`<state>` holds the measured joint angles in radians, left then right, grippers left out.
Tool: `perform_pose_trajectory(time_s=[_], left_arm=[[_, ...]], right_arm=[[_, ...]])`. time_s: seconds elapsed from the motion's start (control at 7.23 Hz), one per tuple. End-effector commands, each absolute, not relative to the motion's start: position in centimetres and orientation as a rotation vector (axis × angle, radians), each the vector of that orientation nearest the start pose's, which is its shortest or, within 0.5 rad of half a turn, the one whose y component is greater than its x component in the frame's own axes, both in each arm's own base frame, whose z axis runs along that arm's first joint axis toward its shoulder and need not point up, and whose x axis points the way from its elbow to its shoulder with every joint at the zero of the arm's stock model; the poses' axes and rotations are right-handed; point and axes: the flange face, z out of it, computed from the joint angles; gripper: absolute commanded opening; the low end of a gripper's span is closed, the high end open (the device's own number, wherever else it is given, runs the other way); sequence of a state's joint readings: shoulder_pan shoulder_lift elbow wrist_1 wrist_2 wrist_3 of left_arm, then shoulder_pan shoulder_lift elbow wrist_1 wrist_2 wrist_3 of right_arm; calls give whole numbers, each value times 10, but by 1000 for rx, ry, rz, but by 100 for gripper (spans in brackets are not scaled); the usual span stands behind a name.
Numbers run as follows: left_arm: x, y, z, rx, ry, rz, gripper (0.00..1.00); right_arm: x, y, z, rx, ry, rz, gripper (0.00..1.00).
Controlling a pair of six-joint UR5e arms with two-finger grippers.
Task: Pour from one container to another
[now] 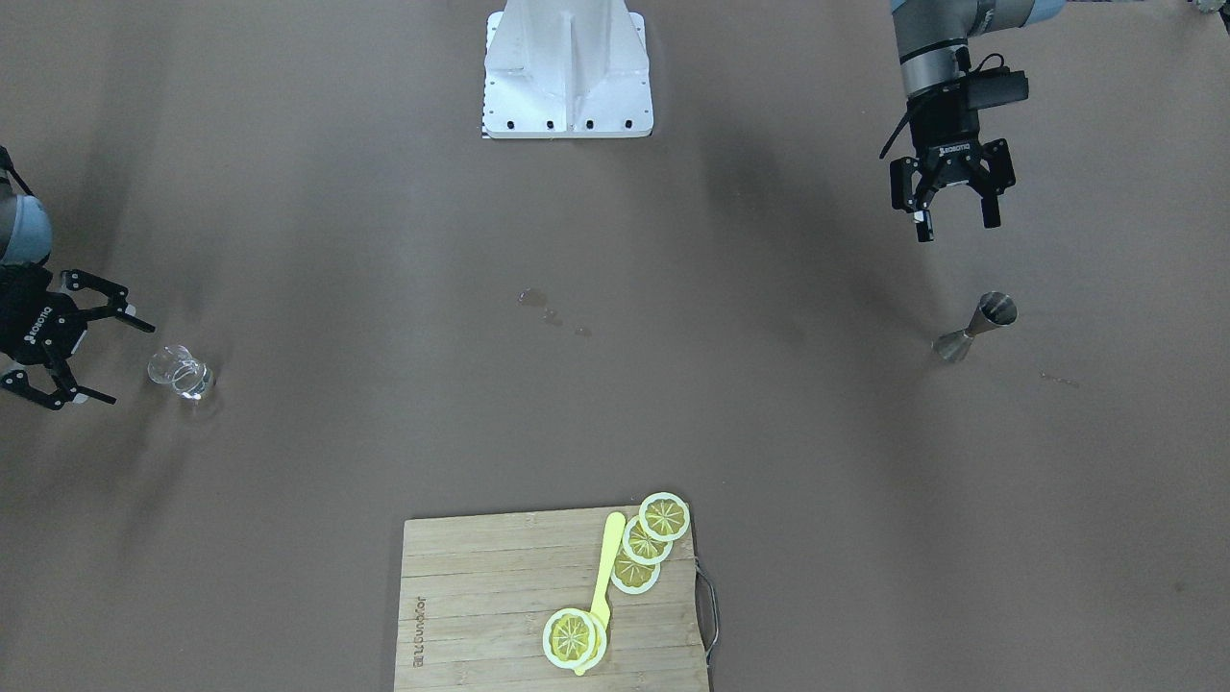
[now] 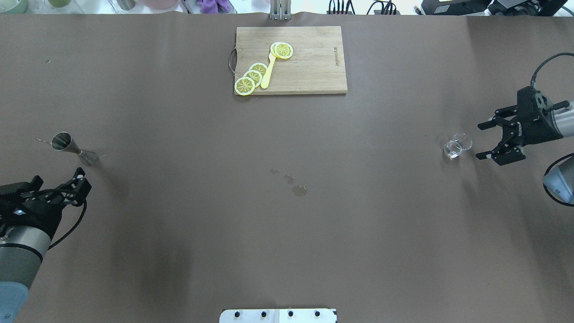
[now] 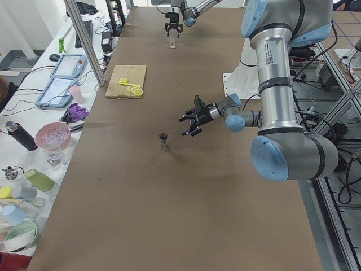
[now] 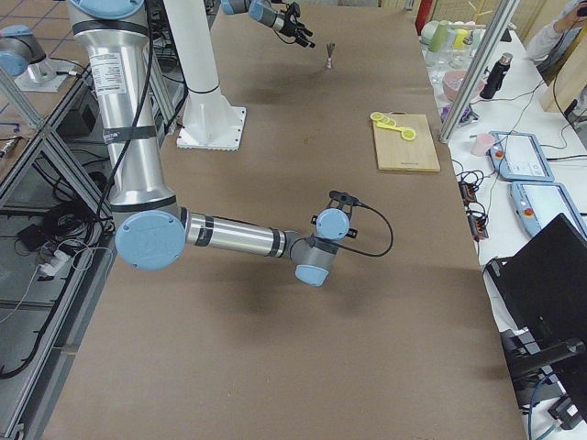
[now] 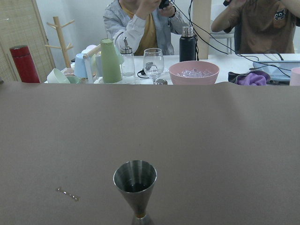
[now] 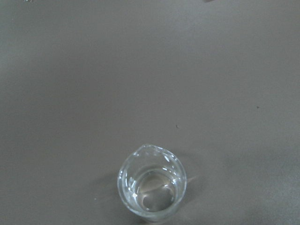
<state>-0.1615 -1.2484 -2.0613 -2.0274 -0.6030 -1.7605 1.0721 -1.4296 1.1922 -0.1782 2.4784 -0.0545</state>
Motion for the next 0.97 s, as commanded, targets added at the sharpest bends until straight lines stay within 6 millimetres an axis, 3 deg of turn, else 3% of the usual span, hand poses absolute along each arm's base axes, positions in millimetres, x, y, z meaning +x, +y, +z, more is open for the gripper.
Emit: perform_pose_trajectory(time_s=[0.0, 0.28, 0.83], left_arm=[[334, -268, 514, 974, 594, -669, 98], [359, -271, 527, 1048, 584, -673, 98], [384, -276, 557, 1118, 563, -695, 98]], right_arm=[[-220, -494, 605, 912, -1062, -976, 98], [-229, -493, 605, 925, -1039, -959, 97], [-216, -474, 610, 1052, -1034, -946, 97]])
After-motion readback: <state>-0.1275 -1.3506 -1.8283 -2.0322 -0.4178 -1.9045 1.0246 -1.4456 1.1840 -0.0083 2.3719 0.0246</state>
